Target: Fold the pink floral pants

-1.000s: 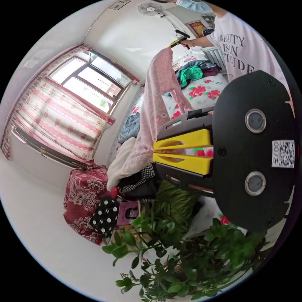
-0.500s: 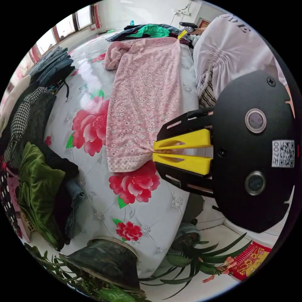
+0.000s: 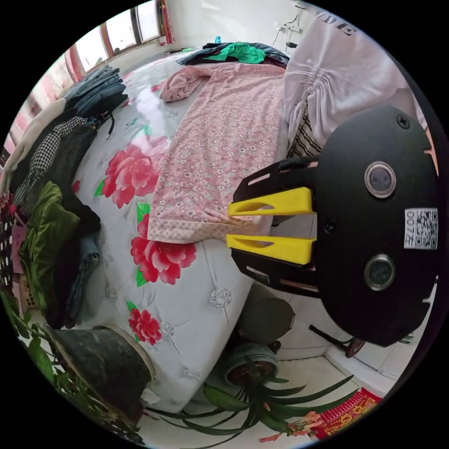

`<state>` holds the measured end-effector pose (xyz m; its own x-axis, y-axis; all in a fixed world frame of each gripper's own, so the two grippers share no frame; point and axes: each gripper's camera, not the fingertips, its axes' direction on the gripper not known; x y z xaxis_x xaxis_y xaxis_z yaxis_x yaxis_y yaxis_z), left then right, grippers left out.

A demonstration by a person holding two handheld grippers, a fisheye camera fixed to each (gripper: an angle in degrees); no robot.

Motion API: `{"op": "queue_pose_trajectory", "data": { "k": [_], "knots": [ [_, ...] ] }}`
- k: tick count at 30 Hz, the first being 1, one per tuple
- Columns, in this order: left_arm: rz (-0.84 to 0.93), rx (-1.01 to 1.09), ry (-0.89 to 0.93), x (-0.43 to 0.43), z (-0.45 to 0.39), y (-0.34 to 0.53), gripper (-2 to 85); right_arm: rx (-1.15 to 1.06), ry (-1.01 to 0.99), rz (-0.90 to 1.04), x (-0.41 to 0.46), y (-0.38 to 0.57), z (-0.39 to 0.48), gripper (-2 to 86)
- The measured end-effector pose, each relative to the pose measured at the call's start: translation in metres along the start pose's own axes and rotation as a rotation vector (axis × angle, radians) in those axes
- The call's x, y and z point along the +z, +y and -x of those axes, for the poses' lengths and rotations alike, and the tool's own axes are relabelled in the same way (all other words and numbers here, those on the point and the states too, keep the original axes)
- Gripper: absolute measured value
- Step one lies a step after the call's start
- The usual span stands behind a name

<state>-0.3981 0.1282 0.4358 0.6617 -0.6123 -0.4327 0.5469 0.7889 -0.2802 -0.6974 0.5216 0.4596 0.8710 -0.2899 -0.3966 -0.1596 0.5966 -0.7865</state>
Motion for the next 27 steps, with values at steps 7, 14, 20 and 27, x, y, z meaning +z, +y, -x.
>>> {"op": "queue_pose_trajectory", "data": {
  "k": [7, 14, 20, 27],
  "knots": [
    [-0.22, 0.024, 0.012, -0.06, -0.007, -0.008, 7.0, 0.195, -0.131, -0.331, -0.063, 0.019, -0.071, 4.7],
    [-0.18, 0.248, 0.233, -0.021, -0.112, -0.104, 9.1, 0.248, -0.273, -0.51, -0.078, -0.049, -0.124, 7.1],
    [-0.04, 0.279, 0.386, 0.043, -0.191, -0.179, 11.6, 0.327, -0.294, -0.437, -0.039, -0.128, -0.156, 8.1],
    [0.195, 0.41, 0.38, 0.114, -0.272, -0.23, 13.2, 0.291, -0.331, -0.292, 0.013, -0.176, -0.158, 7.5]
  ]
}}
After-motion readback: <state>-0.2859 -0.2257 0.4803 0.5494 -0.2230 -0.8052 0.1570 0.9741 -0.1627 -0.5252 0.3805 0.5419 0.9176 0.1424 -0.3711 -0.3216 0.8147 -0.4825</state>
